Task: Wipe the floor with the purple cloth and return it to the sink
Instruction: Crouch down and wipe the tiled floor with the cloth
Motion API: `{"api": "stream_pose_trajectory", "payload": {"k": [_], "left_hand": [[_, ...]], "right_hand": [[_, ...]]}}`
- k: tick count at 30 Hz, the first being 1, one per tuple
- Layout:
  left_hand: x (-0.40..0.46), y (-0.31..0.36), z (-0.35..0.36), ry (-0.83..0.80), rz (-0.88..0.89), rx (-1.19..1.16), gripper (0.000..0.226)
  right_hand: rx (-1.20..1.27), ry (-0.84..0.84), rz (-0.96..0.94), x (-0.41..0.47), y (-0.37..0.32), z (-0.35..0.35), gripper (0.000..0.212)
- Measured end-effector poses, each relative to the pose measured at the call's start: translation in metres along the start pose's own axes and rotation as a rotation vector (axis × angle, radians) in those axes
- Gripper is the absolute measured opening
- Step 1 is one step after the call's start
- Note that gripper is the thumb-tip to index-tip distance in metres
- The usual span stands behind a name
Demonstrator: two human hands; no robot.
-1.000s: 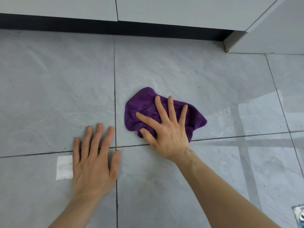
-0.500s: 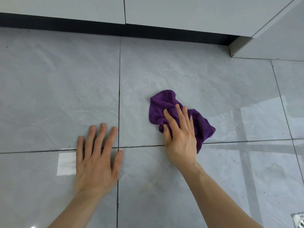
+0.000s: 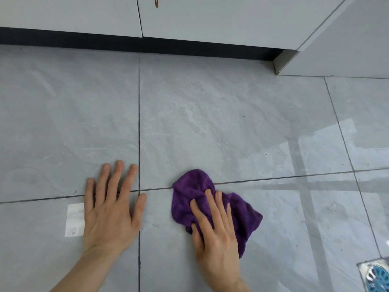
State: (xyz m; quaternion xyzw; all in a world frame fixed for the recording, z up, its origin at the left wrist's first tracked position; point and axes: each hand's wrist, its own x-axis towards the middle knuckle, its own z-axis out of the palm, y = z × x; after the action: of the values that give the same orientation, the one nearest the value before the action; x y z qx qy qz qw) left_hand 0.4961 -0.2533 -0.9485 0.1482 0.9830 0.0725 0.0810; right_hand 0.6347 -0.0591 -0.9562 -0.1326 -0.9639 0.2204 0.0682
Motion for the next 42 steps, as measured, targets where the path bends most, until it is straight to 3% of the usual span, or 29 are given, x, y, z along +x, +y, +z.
{"api": "stream_pose_trajectory", "payload": {"k": [5,12,17,23,26,34,36,39,42], "left_hand": [[-0.001,0.0,0.001,0.014,0.0,-0.004,0.068],[-0.002,-0.001,0.004,0.032,-0.004,-0.018,0.064],[-0.002,-0.002,0.005,0.024,-0.004,-0.016,0.064],[-0.002,-0.003,0.004,0.006,0.006,-0.009,0.067],[-0.002,-0.002,0.003,0.007,0.005,-0.018,0.067],[0.001,-0.002,0.001,-0.004,-0.005,-0.031,0.065],[-0.019,-0.003,-0.019,0.081,0.008,-0.053,0.064],[-0.014,-0.005,-0.015,0.037,0.005,-0.084,0.062],[-0.016,0.001,-0.025,0.06,0.002,-0.241,0.062]], "right_hand": [[-0.045,0.009,0.011,-0.041,-0.022,0.013,0.04],[-0.089,-0.071,0.107,-0.035,-0.075,0.029,0.049],[-0.128,-0.103,-0.012,-0.04,-0.096,0.04,0.045],[-0.163,-0.238,-0.379,-0.047,-0.039,0.011,0.04],[-0.148,-0.31,-0.459,-0.033,-0.018,0.002,0.041],[0.038,-0.365,-0.341,0.003,-0.012,-0.002,0.041],[0.026,-0.323,-0.376,0.003,-0.026,-0.021,0.044],[0.081,-0.335,-0.325,0.013,-0.032,-0.019,0.057],[0.093,-0.224,-0.195,0.01,-0.039,-0.042,0.075]]}}
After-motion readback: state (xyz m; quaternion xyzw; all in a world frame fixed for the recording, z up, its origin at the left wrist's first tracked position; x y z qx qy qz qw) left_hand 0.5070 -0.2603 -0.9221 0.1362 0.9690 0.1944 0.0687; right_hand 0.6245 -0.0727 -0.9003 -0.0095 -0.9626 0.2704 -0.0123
